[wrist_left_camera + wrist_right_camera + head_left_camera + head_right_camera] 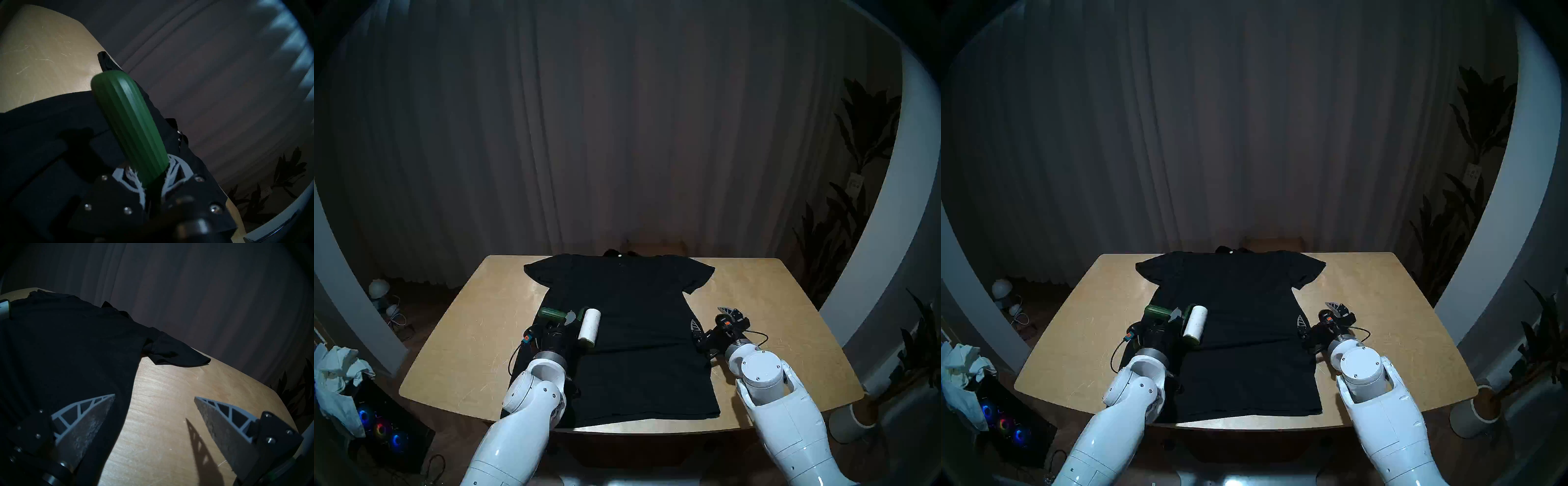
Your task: Use the fur roller to clean a top
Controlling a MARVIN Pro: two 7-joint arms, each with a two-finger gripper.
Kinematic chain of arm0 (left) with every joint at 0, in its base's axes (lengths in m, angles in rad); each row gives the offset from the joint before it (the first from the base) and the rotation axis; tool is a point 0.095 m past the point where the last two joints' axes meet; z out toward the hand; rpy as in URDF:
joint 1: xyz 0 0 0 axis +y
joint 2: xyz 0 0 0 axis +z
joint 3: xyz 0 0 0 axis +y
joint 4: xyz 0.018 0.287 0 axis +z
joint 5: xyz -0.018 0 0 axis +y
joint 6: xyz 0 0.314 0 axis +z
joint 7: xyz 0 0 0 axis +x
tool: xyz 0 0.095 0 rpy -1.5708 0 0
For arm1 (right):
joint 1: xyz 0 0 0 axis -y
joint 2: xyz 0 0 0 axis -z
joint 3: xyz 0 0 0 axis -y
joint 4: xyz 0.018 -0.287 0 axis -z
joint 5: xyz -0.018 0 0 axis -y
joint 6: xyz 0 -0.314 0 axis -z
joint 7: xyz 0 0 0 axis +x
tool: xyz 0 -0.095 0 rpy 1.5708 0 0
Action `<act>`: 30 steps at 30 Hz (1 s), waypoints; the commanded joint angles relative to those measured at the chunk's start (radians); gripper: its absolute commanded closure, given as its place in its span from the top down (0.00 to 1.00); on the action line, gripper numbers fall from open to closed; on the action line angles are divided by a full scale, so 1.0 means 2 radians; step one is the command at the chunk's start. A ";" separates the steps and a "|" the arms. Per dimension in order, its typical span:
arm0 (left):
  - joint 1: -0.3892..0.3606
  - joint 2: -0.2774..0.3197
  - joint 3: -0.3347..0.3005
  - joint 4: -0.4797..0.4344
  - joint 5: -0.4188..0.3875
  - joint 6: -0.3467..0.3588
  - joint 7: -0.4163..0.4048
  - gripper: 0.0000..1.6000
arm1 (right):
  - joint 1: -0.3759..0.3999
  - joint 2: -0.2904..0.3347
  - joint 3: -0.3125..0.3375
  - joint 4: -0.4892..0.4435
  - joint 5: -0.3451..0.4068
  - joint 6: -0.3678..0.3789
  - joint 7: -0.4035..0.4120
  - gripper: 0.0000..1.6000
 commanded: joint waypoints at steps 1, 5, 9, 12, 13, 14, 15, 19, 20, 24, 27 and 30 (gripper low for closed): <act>0.029 -0.007 -0.037 -0.006 -0.057 0.004 -0.005 0.00 | -0.027 0.011 0.002 0.043 -0.008 0.019 0.000 1.00; 0.028 -0.016 -0.051 -0.019 -0.098 0.008 -0.016 0.00 | -0.028 0.012 0.003 0.044 -0.008 0.018 0.000 1.00; 0.027 -0.016 -0.056 -0.023 -0.117 0.015 -0.021 0.00 | -0.027 0.013 0.004 0.046 -0.007 0.018 0.000 1.00; 0.025 -0.019 -0.062 -0.024 -0.136 0.022 -0.024 0.00 | -0.028 0.014 0.005 0.047 -0.006 0.017 -0.001 1.00; 0.024 -0.019 -0.064 -0.024 -0.141 0.025 -0.025 0.00 | -0.028 0.014 0.005 0.048 -0.006 0.017 -0.001 1.00; 0.024 -0.018 -0.066 -0.024 -0.146 0.027 -0.027 0.00 | -0.028 0.014 0.006 0.048 -0.006 0.016 -0.001 1.00; 0.023 -0.018 -0.069 -0.022 -0.151 0.030 -0.027 0.00 | -0.028 0.014 0.006 0.048 -0.005 0.016 -0.002 1.00; 0.023 -0.012 -0.070 -0.017 -0.151 0.034 -0.026 0.00 | -0.028 0.015 0.007 0.049 -0.005 0.015 -0.003 1.00; 0.023 -0.010 -0.070 -0.016 -0.150 0.036 -0.026 0.00 | -0.028 0.015 0.007 0.049 -0.004 0.015 -0.003 1.00; 0.023 -0.002 -0.065 -0.009 -0.136 0.037 -0.026 0.00 | -0.029 0.016 0.009 0.048 -0.003 0.014 -0.003 1.00; 0.023 -0.001 -0.063 -0.008 -0.128 0.035 -0.026 0.00 | -0.030 0.017 0.010 0.048 -0.002 0.013 -0.004 1.00; 0.025 -0.002 -0.064 -0.012 -0.119 0.030 -0.024 0.00 | -0.031 0.017 0.011 0.048 -0.001 0.013 -0.004 1.00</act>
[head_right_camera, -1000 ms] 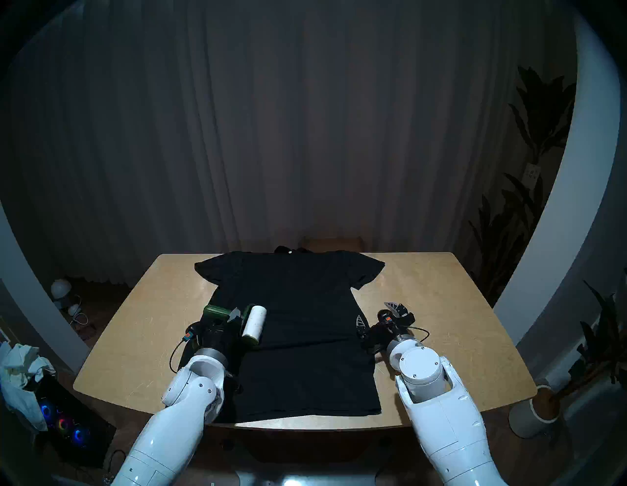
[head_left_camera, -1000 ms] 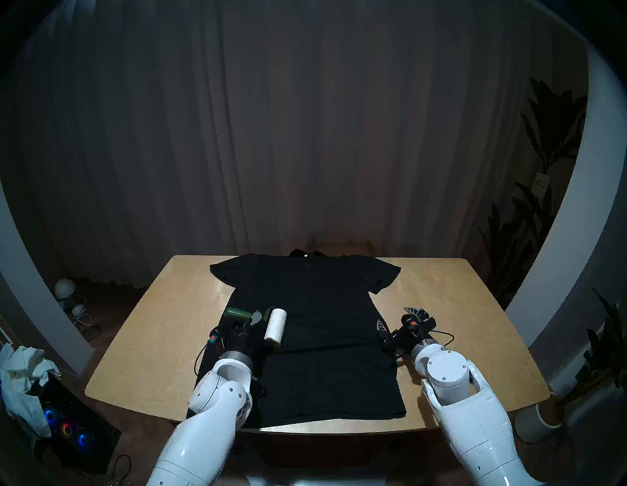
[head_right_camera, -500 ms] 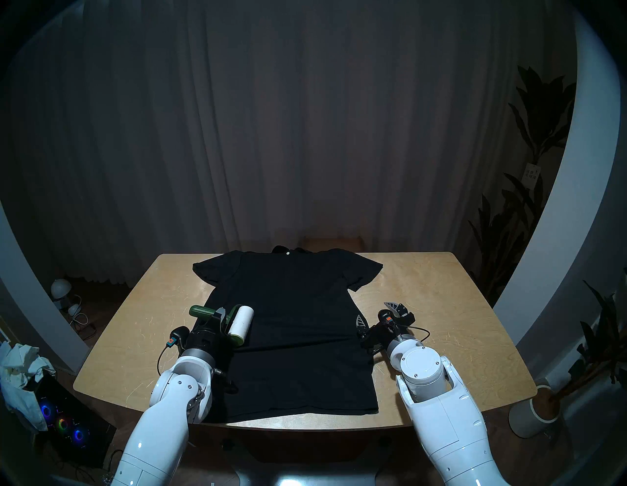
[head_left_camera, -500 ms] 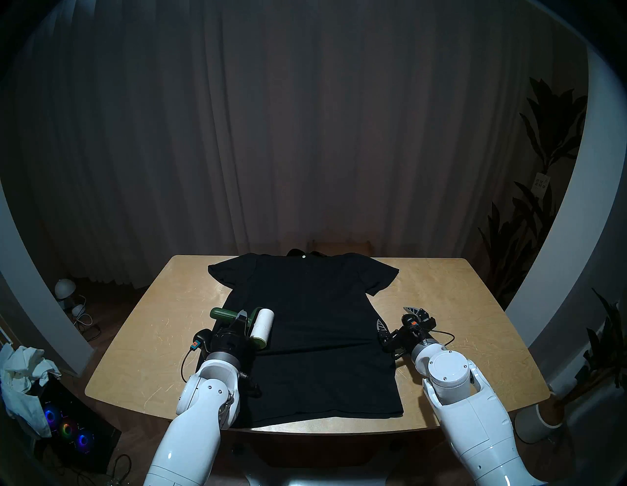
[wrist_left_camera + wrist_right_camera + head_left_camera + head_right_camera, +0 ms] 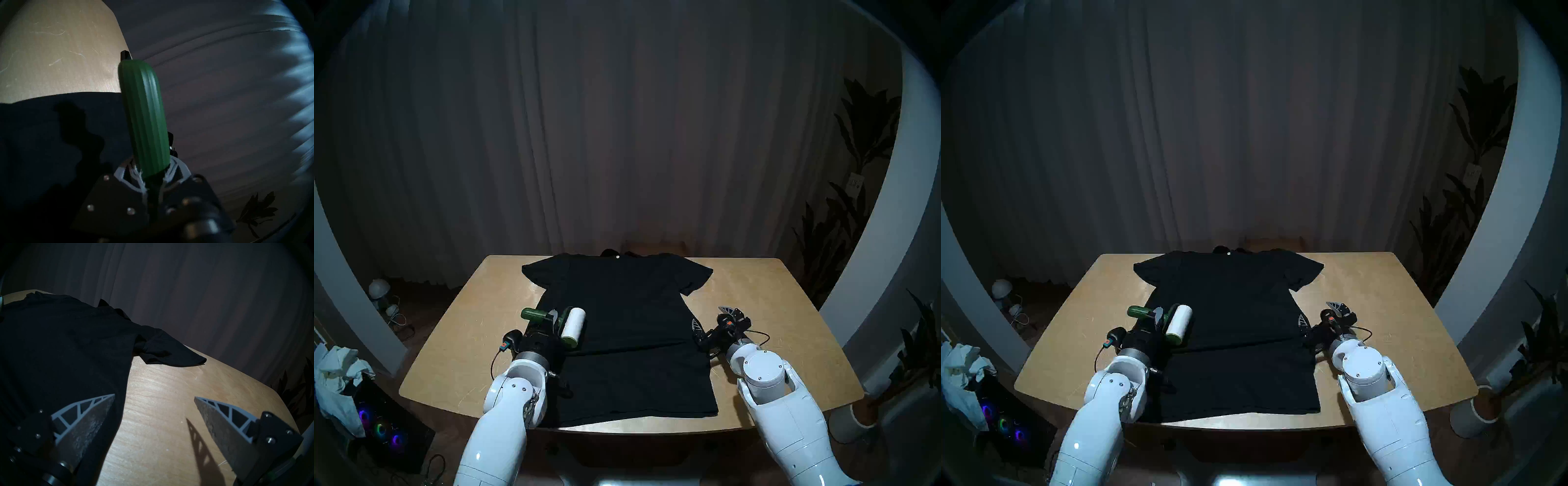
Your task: Use the fur roller to clean a top
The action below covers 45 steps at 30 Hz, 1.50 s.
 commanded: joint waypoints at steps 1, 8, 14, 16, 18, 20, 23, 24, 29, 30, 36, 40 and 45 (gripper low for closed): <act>0.006 0.011 -0.005 0.006 0.025 -0.015 0.010 0.00 | -0.034 0.014 0.008 0.041 -0.009 0.021 -0.004 1.00; 0.006 0.024 -0.001 -0.005 0.067 -0.024 0.038 0.00 | -0.036 0.015 0.010 0.041 -0.007 0.019 -0.005 1.00; -0.001 0.021 0.005 -0.034 0.099 -0.032 0.070 0.00 | -0.036 0.017 0.013 0.042 -0.005 0.019 -0.005 1.00; -0.004 0.024 0.010 -0.050 0.113 -0.034 0.078 0.00 | -0.036 0.017 0.015 0.042 -0.004 0.018 -0.005 1.00; -0.009 0.024 0.015 -0.064 0.124 -0.035 0.087 0.00 | -0.035 0.017 0.016 0.042 -0.003 0.017 -0.006 1.00; -0.014 0.025 0.023 -0.073 0.140 -0.034 0.102 0.00 | -0.035 0.017 0.017 0.042 -0.002 0.017 -0.006 1.00; -0.020 0.030 0.037 -0.077 0.166 -0.028 0.129 0.00 | -0.035 0.017 0.017 0.043 -0.001 0.016 -0.006 1.00; -0.021 0.031 0.039 -0.076 0.171 -0.028 0.134 0.00 | -0.034 0.017 0.017 0.043 -0.001 0.016 -0.006 1.00; -0.022 0.036 0.054 -0.078 0.207 -0.024 0.175 0.00 | -0.031 0.018 0.017 0.046 -0.001 0.018 -0.006 1.00; -0.021 0.037 0.056 -0.078 0.213 -0.023 0.182 0.00 | -0.030 0.019 0.017 0.047 -0.001 0.018 -0.006 1.00; -0.015 0.045 0.057 -0.080 0.236 -0.024 0.214 0.00 | -0.027 0.021 0.015 0.050 0.000 0.020 -0.004 1.00; -0.010 0.050 0.052 -0.082 0.246 -0.027 0.230 0.00 | -0.026 0.023 0.013 0.051 0.000 0.020 -0.002 1.00; 0.001 0.050 0.036 -0.098 0.244 -0.055 0.221 0.00 | -0.025 0.024 0.015 0.053 0.010 0.016 0.008 1.00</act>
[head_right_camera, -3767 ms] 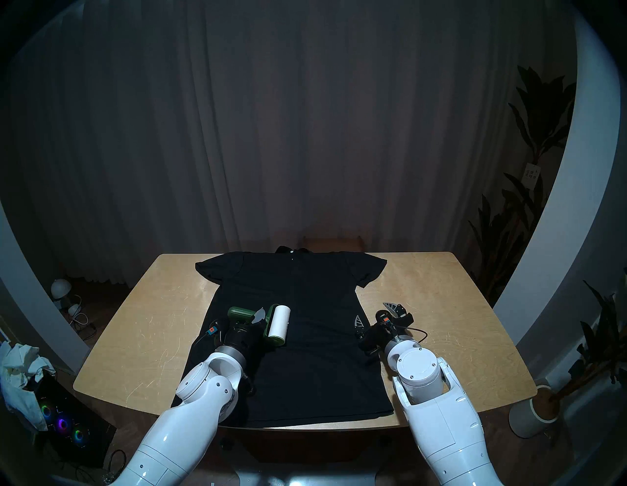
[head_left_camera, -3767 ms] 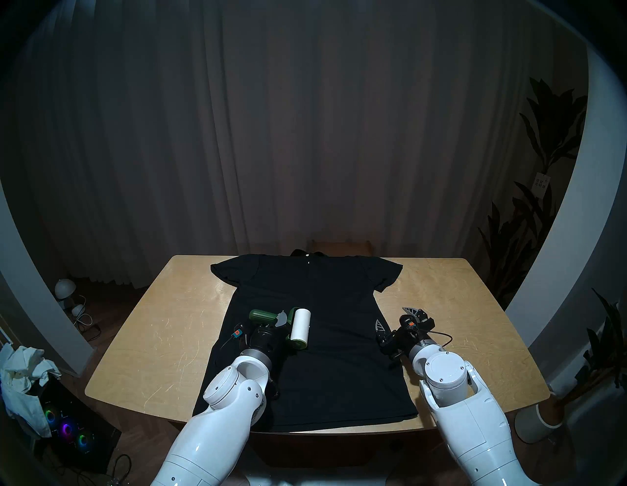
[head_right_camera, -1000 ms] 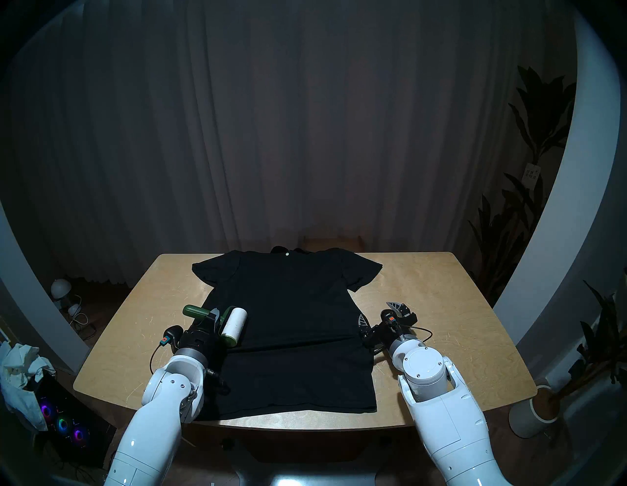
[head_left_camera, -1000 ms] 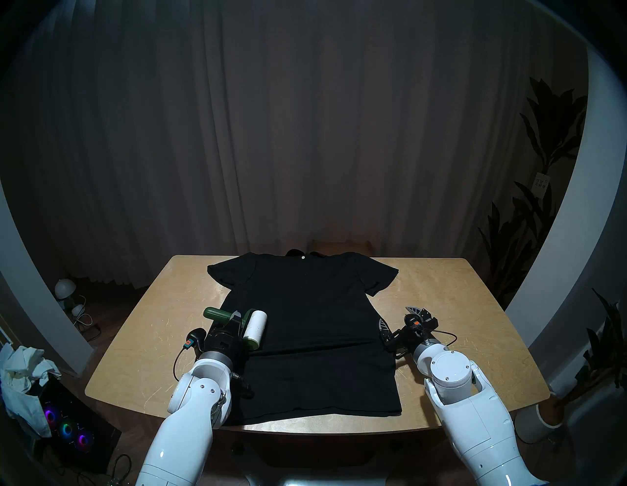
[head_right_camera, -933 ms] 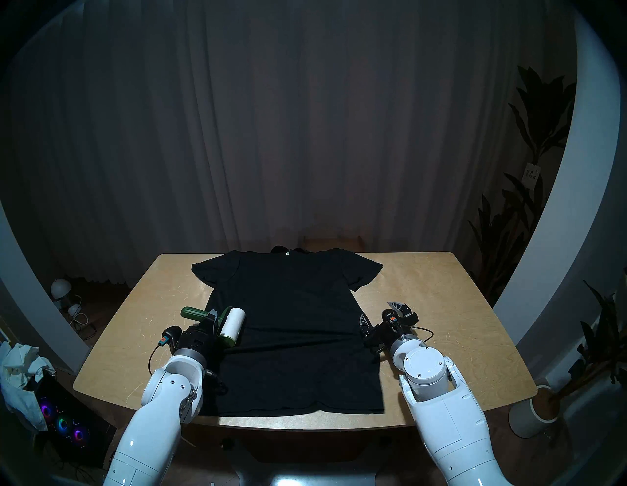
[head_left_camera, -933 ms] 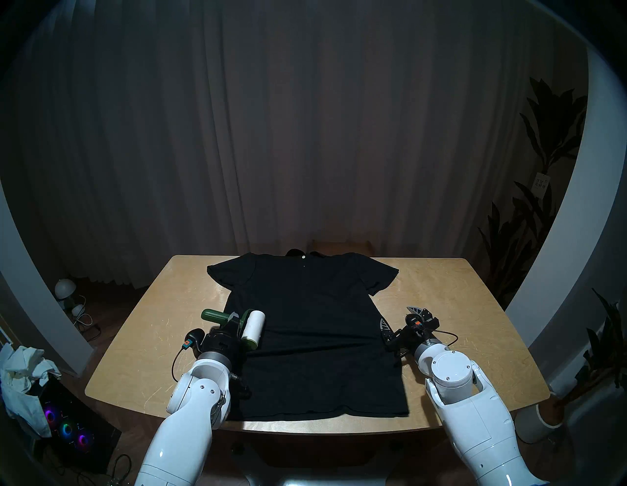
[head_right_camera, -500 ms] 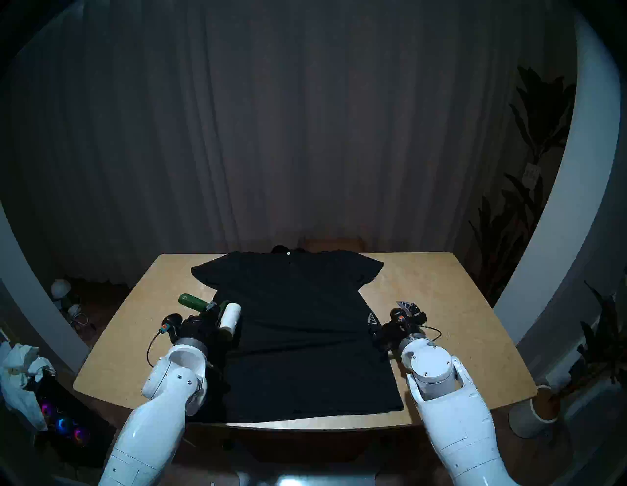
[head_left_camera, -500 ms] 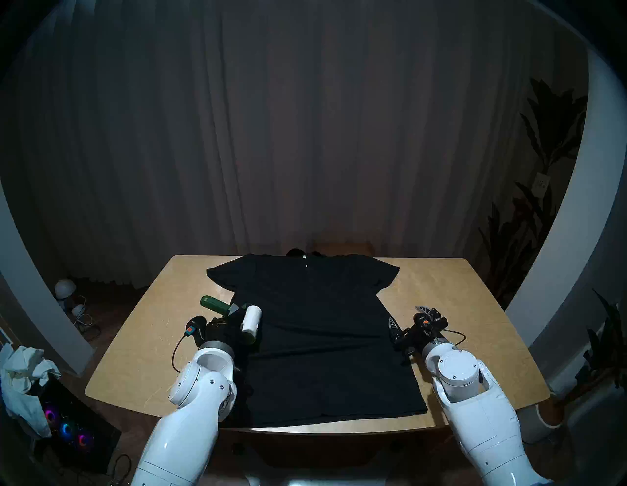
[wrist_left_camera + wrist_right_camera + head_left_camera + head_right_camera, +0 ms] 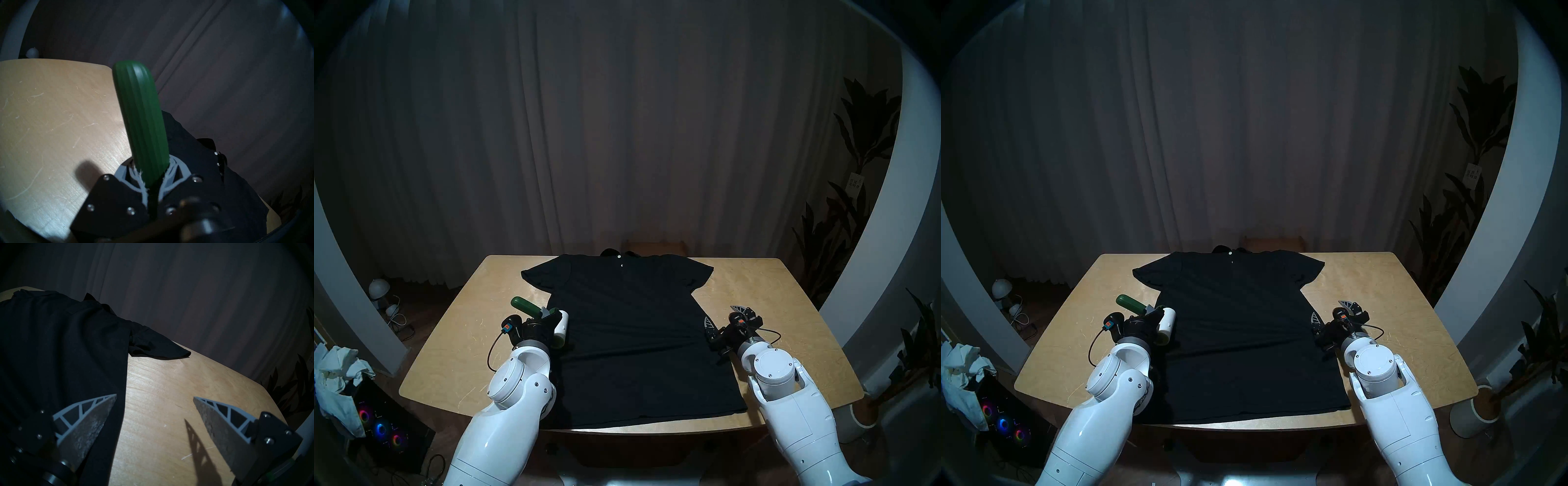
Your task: Use the fur roller to clean a top
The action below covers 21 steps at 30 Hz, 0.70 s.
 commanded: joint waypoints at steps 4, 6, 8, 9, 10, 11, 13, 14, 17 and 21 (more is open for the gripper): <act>0.013 0.009 -0.027 -0.032 0.011 -0.034 -0.003 0.00 | -0.030 0.005 -0.002 0.041 0.005 0.019 0.013 1.00; 0.015 0.008 -0.032 -0.033 0.008 -0.040 -0.007 0.00 | -0.030 0.006 -0.003 0.040 0.011 0.017 0.020 1.00; 0.018 0.006 -0.038 -0.037 0.003 -0.047 -0.010 0.00 | -0.031 0.007 -0.003 0.038 0.012 0.016 0.021 1.00; 0.019 0.006 -0.040 -0.038 0.004 -0.050 -0.012 0.00 | -0.031 0.007 -0.003 0.037 0.013 0.016 0.021 1.00; 0.020 0.006 -0.042 -0.040 0.003 -0.051 -0.013 0.00 | -0.031 0.007 -0.003 0.037 0.014 0.017 0.022 1.00; 0.021 0.007 -0.044 -0.042 0.002 -0.052 -0.015 0.00 | -0.031 0.008 -0.003 0.037 0.015 0.016 0.023 1.00; 0.023 0.007 -0.050 -0.043 -0.003 -0.059 -0.022 0.00 | -0.032 0.008 -0.003 0.037 0.019 0.014 0.026 1.00; 0.025 0.007 -0.054 -0.044 -0.007 -0.063 -0.027 0.00 | -0.032 0.008 -0.003 0.036 0.022 0.013 0.028 1.00; 0.030 0.005 -0.068 -0.054 -0.032 -0.074 -0.048 0.00 | -0.035 0.008 0.001 0.031 0.033 0.008 0.034 1.00; 0.035 0.008 -0.093 -0.063 -0.081 -0.082 -0.087 0.00 | -0.038 0.001 0.010 0.018 0.062 -0.002 0.044 1.00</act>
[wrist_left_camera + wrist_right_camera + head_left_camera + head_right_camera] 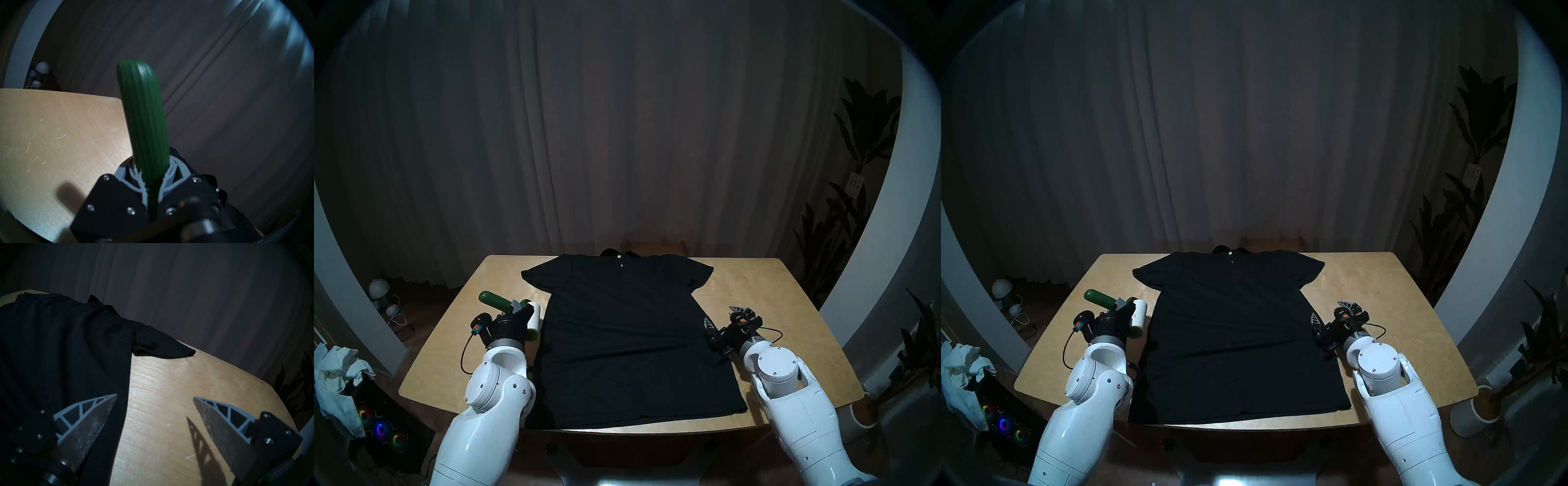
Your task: Use the fur roller to clean a top
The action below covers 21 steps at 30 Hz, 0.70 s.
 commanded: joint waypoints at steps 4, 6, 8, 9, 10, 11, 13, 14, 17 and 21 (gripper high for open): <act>0.003 0.001 -0.056 -0.030 -0.107 -0.018 -0.081 0.00 | -0.041 -0.013 0.017 -0.014 0.061 -0.005 0.030 1.00; 0.005 0.000 -0.069 -0.028 -0.138 -0.013 -0.100 0.00 | -0.042 -0.018 0.024 -0.028 0.078 -0.006 0.034 1.00; 0.005 -0.002 -0.079 -0.024 -0.171 -0.005 -0.116 0.00 | -0.042 -0.019 0.030 -0.041 0.089 -0.008 0.039 1.00; 0.006 -0.001 -0.083 -0.022 -0.182 -0.003 -0.116 0.00 | -0.043 -0.020 0.033 -0.047 0.095 -0.008 0.040 1.00; 0.007 -0.003 -0.089 -0.017 -0.198 0.001 -0.131 0.00 | -0.043 -0.023 0.038 -0.054 0.105 -0.007 0.043 1.00; 0.007 -0.002 -0.092 -0.015 -0.212 0.007 -0.135 0.00 | -0.042 -0.024 0.041 -0.059 0.110 -0.007 0.044 1.00; 0.009 0.000 -0.099 -0.008 -0.234 0.017 -0.148 0.00 | -0.041 -0.026 0.047 -0.070 0.121 -0.008 0.049 1.00; 0.009 0.000 -0.099 -0.008 -0.234 0.017 -0.148 0.00 | -0.041 -0.026 0.047 -0.070 0.121 -0.008 0.049 1.00; 0.010 0.008 -0.112 0.009 -0.284 0.051 -0.178 0.00 | -0.040 -0.035 0.058 -0.093 0.147 -0.006 0.055 1.00; 0.006 0.014 -0.125 0.030 -0.336 0.090 -0.201 0.00 | -0.041 -0.036 0.065 -0.113 0.161 -0.001 0.059 1.00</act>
